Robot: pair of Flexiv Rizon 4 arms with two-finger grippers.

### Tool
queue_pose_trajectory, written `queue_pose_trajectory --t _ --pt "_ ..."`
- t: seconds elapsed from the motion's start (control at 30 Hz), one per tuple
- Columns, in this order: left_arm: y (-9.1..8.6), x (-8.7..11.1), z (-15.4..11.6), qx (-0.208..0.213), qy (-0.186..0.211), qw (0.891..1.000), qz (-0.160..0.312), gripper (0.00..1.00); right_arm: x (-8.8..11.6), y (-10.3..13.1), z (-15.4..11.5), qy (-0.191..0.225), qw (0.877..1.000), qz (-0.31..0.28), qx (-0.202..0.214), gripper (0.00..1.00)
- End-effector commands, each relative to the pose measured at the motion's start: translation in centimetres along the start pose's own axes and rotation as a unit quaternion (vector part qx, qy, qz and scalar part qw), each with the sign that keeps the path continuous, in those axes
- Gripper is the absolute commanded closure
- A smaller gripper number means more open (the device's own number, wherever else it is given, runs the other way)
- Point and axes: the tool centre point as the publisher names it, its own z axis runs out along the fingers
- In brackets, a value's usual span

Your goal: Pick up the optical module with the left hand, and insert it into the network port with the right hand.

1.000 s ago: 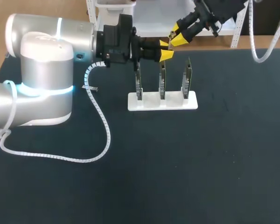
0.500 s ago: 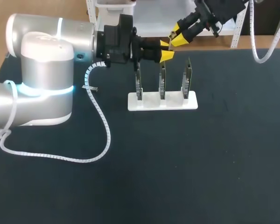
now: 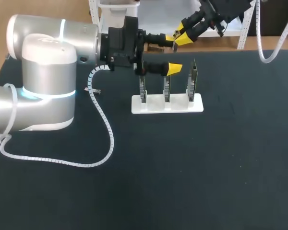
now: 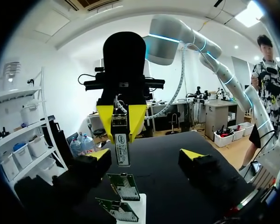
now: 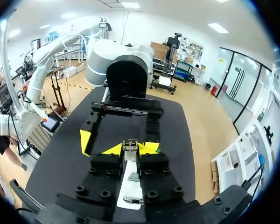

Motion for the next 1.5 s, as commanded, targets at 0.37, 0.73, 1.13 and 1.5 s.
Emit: queue_pose_trajectory --t 0.37,0.73,1.13,1.5 --pt "0.0 0.0 0.0 -0.001 0.001 1.000 0.000 0.00 0.0 0.0 0.0 -0.001 1.000 0.000 0.000 1.00" --pt "0.0 -0.3 -0.1 -0.002 0.029 0.999 0.018 0.00 0.0 0.0 0.0 -0.001 1.000 0.000 0.000 1.00" --pt "0.7 -0.8 -1.6 -0.008 0.116 0.992 0.052 0.00 0.0 0.0 0.0 -0.001 1.000 0.000 0.000 1.00" --pt "2.5 -0.6 -5.6 -0.026 0.185 0.980 0.064 0.00 0.0 0.0 0.0 -0.001 1.000 0.000 0.000 1.00"
